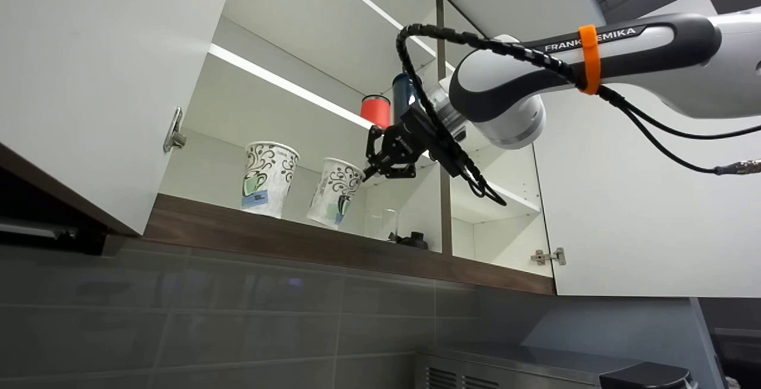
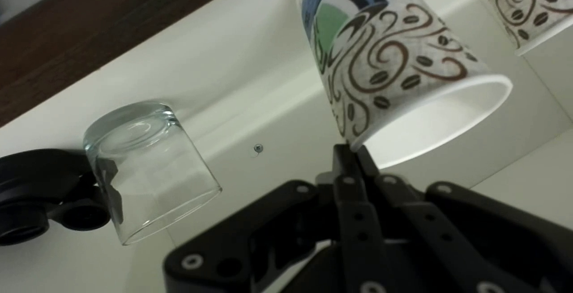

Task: Remove the cup from the stack

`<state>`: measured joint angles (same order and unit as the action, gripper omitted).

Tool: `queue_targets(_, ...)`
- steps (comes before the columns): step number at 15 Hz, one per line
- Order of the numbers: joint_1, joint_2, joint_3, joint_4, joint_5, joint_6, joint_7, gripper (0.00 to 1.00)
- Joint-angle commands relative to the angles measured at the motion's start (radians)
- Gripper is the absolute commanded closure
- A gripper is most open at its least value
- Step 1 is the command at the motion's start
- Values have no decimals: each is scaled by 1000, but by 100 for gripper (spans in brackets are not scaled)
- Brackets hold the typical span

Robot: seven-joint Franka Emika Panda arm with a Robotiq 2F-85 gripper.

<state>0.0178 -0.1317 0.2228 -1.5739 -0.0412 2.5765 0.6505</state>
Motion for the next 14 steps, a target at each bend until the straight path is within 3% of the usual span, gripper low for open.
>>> queue_targets(1, 26, 49, -4, 87, -60, -83, -16, 99)
queue_targets(14, 98, 205, -33, 345, -175, -299, -73, 99)
